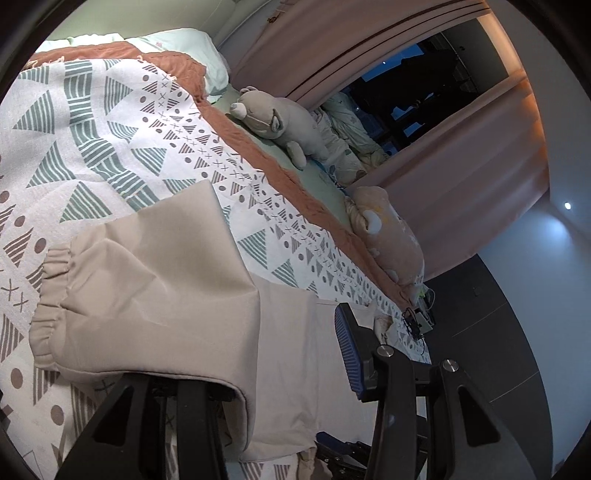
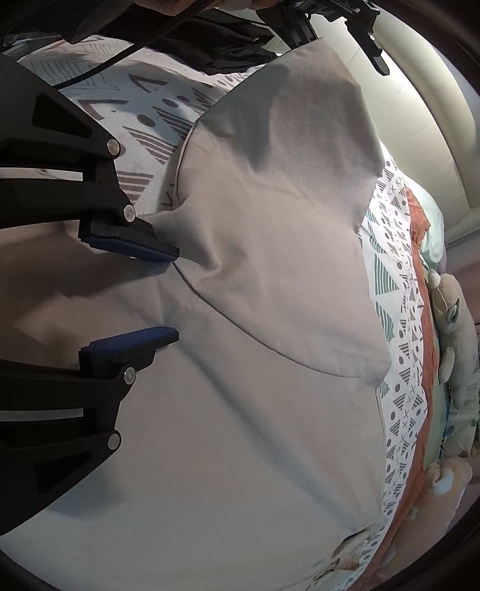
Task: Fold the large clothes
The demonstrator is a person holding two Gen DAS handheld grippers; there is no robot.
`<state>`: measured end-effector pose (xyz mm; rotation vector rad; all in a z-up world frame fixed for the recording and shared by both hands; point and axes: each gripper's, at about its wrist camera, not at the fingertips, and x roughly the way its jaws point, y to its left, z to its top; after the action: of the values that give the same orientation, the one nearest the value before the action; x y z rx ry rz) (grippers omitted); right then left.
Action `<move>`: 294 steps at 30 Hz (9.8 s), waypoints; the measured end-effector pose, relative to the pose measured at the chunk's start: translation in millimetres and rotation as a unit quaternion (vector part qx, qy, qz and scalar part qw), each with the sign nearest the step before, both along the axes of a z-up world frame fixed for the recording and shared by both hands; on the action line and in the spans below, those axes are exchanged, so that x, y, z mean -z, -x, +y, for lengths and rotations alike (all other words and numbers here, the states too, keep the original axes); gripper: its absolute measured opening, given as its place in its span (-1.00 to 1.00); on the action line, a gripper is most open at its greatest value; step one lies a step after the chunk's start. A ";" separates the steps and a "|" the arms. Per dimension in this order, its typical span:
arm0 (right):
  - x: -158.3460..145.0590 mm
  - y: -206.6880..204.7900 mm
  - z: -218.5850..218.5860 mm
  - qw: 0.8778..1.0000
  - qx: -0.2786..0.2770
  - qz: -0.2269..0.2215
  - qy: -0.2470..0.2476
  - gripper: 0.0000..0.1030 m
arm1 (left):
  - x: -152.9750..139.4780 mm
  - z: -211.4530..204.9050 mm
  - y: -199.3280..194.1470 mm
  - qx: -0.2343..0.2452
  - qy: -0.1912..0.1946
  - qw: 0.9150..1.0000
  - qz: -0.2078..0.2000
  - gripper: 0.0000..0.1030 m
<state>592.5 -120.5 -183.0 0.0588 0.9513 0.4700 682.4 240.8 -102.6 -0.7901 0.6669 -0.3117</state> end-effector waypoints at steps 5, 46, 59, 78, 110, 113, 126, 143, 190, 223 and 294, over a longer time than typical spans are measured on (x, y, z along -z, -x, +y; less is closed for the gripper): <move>2.9 2.7 -11.5 0.999 -0.032 0.020 -0.034 -0.33 | -22.1 -21.4 1.3 0.025 0.013 0.999 -0.020 -0.16; -40.8 131.8 -307.4 0.931 0.222 0.024 -0.288 -0.33 | -30.0 -326.5 -19.2 0.185 0.015 0.981 0.049 1.00; -47.6 140.3 -302.6 0.934 0.220 0.016 -0.281 -0.33 | 10.5 -274.3 57.7 0.149 -0.020 0.982 0.113 1.00; -72.0 92.3 -158.7 0.985 0.064 0.004 -0.162 -0.33 | 13.6 -98.5 150.5 -0.010 -0.080 0.987 0.141 1.00; -51.5 78.1 -135.7 0.986 0.150 -0.009 -0.065 0.11 | 54.8 -141.9 145.9 0.066 -0.223 0.956 0.179 1.00; -52.2 79.1 -142.8 0.985 0.161 -0.009 -0.063 0.11 | 64.4 -164.3 131.7 0.082 -0.245 0.948 0.184 1.00; -63.7 100.3 -86.6 0.999 0.046 -0.008 -0.008 0.47 | 98.3 -181.9 100.9 0.076 -0.327 0.918 0.210 1.00; -36.0 56.3 -119.6 0.983 0.162 0.010 0.086 0.49 | 108.7 -198.1 73.1 0.047 -0.376 0.902 0.207 1.00; -24.2 83.2 -75.5 0.972 0.058 -0.076 0.214 0.49 | 108.5 -192.1 61.8 0.039 -0.363 0.905 0.219 0.99; -18.6 -31.1 -48.8 0.985 0.121 0.089 0.084 -0.04 | 91.7 -193.7 75.4 0.097 -0.271 0.947 0.143 -0.19; -87.7 126.8 -335.4 0.955 0.265 -0.038 0.128 0.91 | 68.2 -222.9 86.2 0.074 -0.315 0.927 0.191 -0.19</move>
<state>465.6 -455.9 -95.3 0.0587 0.8708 -0.1479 596.2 18.0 -170.7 -0.1761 1.1253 -0.0628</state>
